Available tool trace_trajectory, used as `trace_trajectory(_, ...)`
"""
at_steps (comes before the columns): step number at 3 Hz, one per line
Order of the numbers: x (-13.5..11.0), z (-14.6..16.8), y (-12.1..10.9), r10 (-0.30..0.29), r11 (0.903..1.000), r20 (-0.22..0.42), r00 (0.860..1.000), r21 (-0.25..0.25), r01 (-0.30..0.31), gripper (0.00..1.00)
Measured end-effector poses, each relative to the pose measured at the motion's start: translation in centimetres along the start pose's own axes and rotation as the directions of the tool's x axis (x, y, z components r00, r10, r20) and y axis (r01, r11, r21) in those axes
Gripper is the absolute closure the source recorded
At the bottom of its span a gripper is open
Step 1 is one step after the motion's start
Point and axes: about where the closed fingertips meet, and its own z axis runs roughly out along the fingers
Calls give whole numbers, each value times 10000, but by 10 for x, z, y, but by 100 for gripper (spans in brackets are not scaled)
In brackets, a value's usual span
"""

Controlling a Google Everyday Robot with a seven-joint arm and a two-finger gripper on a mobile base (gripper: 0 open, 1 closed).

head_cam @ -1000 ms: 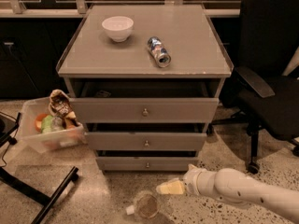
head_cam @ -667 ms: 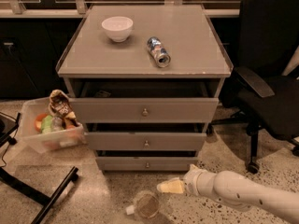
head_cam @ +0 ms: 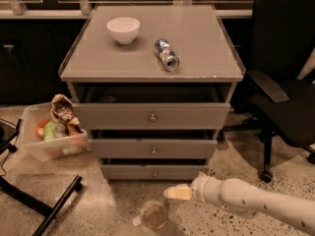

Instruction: Open bottom drawer

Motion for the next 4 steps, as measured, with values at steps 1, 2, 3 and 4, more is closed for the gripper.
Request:
trace_trajectory(1,12,47,-43,475,9979,284,9985,419,-487,0)
trace_trajectory(2,18,96,-80,743,9945,1000,9922,658,-811,0)
trace_trajectory(3,16,142,-112,906,9914,1487,9847,802,-1033,0)
trace_trajectory(4,17,143,-112,904,9915,1480,9848,792,-1029,0)
